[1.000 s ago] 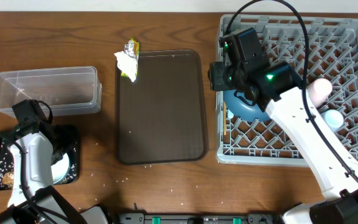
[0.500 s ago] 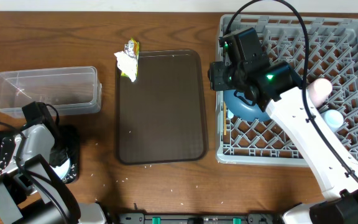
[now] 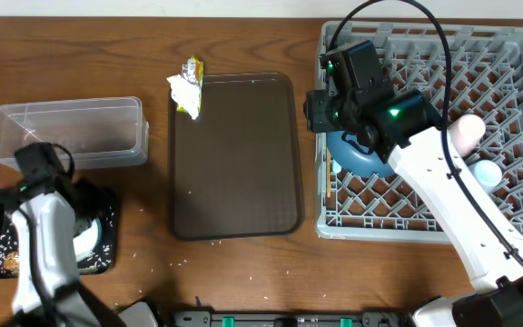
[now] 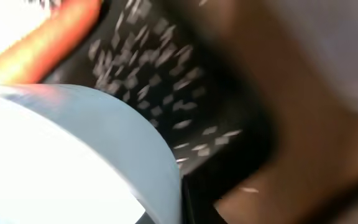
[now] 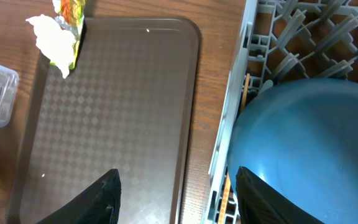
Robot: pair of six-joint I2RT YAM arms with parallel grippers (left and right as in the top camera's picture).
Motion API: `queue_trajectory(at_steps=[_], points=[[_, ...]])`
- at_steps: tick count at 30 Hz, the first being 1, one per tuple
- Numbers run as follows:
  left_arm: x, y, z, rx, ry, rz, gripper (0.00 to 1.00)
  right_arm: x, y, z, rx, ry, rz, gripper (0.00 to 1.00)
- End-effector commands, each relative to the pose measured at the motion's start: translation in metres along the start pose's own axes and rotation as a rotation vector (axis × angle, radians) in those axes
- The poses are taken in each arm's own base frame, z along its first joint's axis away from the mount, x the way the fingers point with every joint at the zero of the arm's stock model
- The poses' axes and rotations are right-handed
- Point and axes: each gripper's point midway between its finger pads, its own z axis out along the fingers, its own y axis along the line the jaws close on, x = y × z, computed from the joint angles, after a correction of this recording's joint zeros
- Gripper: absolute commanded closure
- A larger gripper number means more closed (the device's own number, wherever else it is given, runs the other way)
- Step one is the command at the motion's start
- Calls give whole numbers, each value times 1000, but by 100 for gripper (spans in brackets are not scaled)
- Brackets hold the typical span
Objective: Sort waste into correct bins and load items into the dishwasher rack
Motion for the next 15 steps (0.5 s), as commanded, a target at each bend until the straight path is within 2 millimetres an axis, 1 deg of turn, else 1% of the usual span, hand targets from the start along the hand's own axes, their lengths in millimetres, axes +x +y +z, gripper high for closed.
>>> queue_trajectory(at_steps=[1, 3, 5, 7, 10, 15], points=[[-17, -30, -38, 195, -98, -4, 94, -1, -3, 1, 6, 1, 15, 44], [-24, -38, -56, 278, -148, -8, 94, 0, -3, 1, 7, 3, 15, 44], [-30, -42, -70, 343, -192, -18, 94, 0, -3, 1, 7, 4, 15, 44], [-34, -43, -80, 395, -216, -32, 94, 0, -3, 1, 7, 4, 15, 44], [-39, -45, -84, 476, -210, -55, 94, 0, -3, 1, 7, 4, 15, 44], [-51, -54, -88, 679, -173, -94, 94, -1, -3, 1, 7, 3, 15, 44]])
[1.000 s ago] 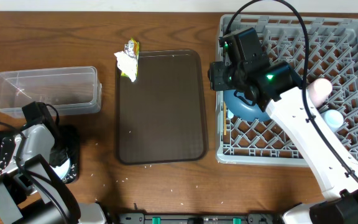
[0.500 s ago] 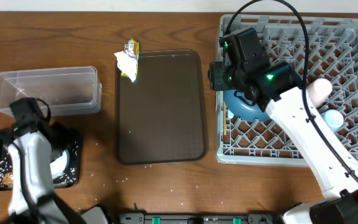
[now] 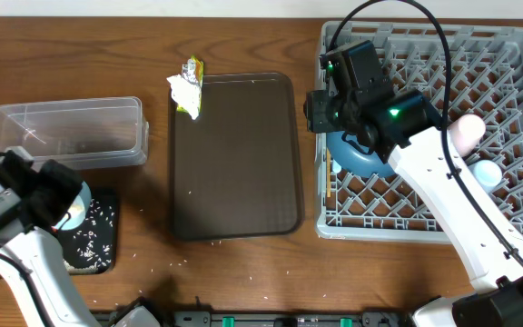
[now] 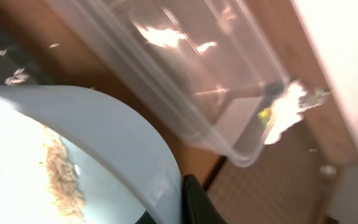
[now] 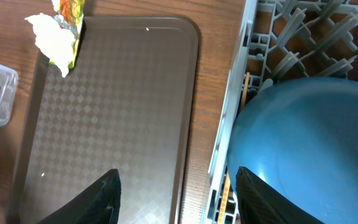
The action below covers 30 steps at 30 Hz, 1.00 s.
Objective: Sort waste into correct bins and load items into the dishwasher rack
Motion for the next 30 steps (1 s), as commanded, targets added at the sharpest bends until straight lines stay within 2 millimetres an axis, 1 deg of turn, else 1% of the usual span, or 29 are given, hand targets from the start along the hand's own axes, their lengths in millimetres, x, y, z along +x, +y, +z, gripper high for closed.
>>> queue_trajectory(at_steps=[1, 5, 8, 11, 14, 16, 19, 23, 25, 28, 30], points=[[-1, -19, -1, 196, 62, -48, 94, -1, -3, 1, 6, 0, 15, 44], [-6, -14, -2, 313, 93, -107, 94, -1, -3, 1, 6, 0, 15, 44], [-14, -14, -11, 447, 88, -103, 94, -1, -3, 1, 6, 1, 15, 44], [-23, -12, -27, 592, 50, -69, 94, 0, -3, 1, 7, 3, 15, 44], [-31, -11, -47, 755, -15, -24, 94, -1, -3, 1, 7, 3, 15, 44], [-33, -8, -56, 837, -63, 4, 94, 0, -3, 1, 7, 3, 15, 44], [-27, 12, -53, 813, -101, -18, 94, 0, -3, 1, 8, 6, 15, 44], [-14, 34, -50, 784, -156, -29, 94, 1, -4, 1, 9, 9, 15, 44], [-10, 42, -50, 773, -172, -58, 94, 0, -3, 1, 8, 7, 15, 44], [-8, 46, -52, 768, -175, -97, 94, 0, -3, 1, 8, 6, 15, 43], [-7, 46, -52, 759, -206, -16, 94, 0, -3, 1, 8, 6, 15, 43]])
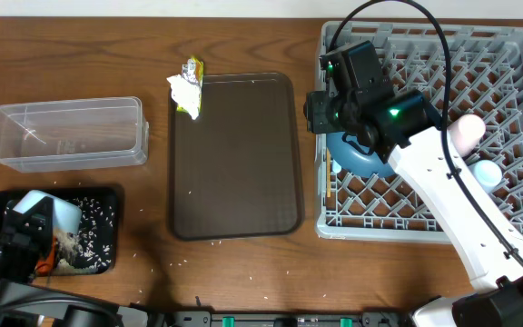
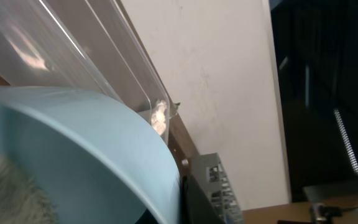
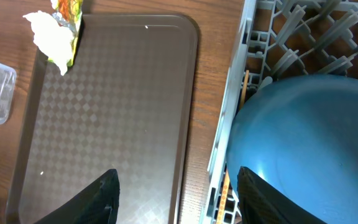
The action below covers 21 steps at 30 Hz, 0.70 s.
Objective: Sort waste into correct bins and load items into the dishwasher rack
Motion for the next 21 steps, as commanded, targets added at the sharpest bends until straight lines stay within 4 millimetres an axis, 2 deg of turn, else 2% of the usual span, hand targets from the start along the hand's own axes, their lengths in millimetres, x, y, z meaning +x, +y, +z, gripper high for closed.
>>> queue_trajectory(at_steps=[1, 10, 13, 21], points=[[-1, -7, 0, 44, -18, 148, 94, -1, -3, 1, 5, -1, 15, 43], [3, -5, 3, 51, -7, 204, 94, -2, -3, 1, 5, -1, 15, 43], [9, -7, 10, 67, 19, 322, 94, -1, -3, 1, 5, 0, 15, 43], [25, -11, 27, 86, 99, 365, 94, -1, -3, 1, 5, 0, 15, 43]])
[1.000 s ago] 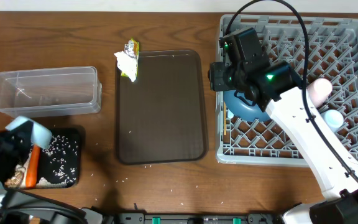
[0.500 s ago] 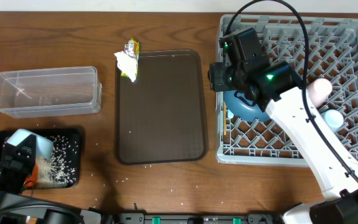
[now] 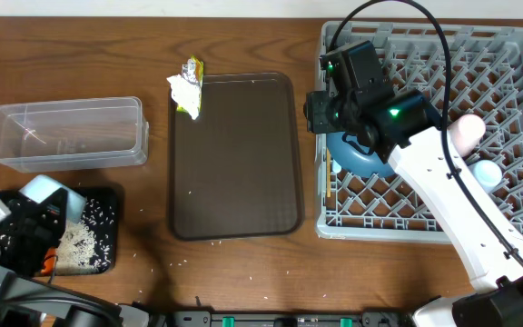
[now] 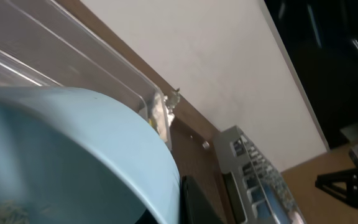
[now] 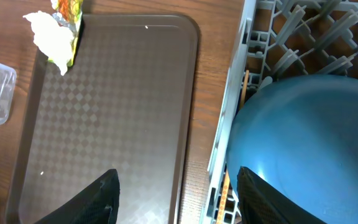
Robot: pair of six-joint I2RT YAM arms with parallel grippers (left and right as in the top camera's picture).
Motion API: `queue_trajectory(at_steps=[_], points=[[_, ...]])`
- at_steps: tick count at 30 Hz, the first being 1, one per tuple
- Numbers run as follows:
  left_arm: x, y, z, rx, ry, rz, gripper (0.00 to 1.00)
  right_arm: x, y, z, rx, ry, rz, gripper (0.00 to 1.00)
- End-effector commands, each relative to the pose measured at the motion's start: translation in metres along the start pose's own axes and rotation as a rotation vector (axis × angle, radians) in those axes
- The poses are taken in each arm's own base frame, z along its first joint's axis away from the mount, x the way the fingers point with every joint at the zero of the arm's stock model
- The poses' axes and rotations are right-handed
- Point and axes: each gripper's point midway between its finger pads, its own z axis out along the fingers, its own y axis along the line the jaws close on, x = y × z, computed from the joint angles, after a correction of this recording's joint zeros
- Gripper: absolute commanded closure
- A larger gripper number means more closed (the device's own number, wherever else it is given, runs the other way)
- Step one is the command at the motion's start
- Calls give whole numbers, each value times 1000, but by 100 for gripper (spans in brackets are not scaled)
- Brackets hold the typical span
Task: Sort waste into correct bins and load items into the dishwasher rack
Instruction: 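Lift the emptied light-blue bowl and swing it toward the rack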
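My left gripper is shut on the rim of a light blue bowl, held tipped over the black bin at the table's front left. In the left wrist view the bowl fills the lower left, with one dark finger beside its rim. White rice lies in the bin. My right gripper hangs open over the left edge of the grey dishwasher rack, above a dark blue bowl lying in it. A crumpled wrapper lies at the brown tray's far left corner.
A clear plastic container stands behind the black bin. The brown tray lies mid-table. In the rack are a pink cup, a pale blue cup and an orange stick. Rice grains dot the table's front.
The tipped bowl has shifted a little up and right over the black bin, and a wider pile of rice now lies in the bin. The right arm has not moved.
My left gripper held the bowl low in the black bin. Then the bowl was beside the clear container with rice inside it. Then it was tipped over the bin with food at its lip, and now the rice lies in the bin. The right gripper stayed open over the rack.
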Motion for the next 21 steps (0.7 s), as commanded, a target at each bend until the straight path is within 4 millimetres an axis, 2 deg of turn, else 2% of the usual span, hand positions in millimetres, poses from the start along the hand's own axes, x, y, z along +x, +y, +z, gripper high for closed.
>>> queue_trajectory(at_steps=[1, 4, 7, 10, 11, 13, 15, 16, 19, 21], points=[[8, 0, 6, 7, 32, 68, 94, -1, -3, 1, 5, 0, 15, 43], [7, -3, 7, 26, 23, 47, 93, -1, -3, 1, 5, 0, 15, 43], [10, 3, 7, -2, 40, 61, 94, -1, -3, 1, 5, 0, 15, 43], [-7, 1, 5, 37, -9, 141, 94, -2, -3, 1, 5, -1, 15, 43], [-10, 3, 5, 36, -11, 92, 94, -2, -2, 1, 4, -2, 15, 43], [-1, 4, 7, 19, 11, -4, 94, -1, -3, 1, 5, 0, 11, 42], [6, 4, 7, 19, 17, 74, 94, -2, -2, 1, 4, -2, 12, 42], [2, 4, 7, 26, 5, 110, 94, -3, -2, 1, 2, -6, 12, 42], [1, 4, 6, 29, 0, -3, 94, -3, -2, 1, 2, -7, 12, 42], [10, 9, 6, 3, 17, 61, 94, -3, -2, 1, 2, -7, 12, 42]])
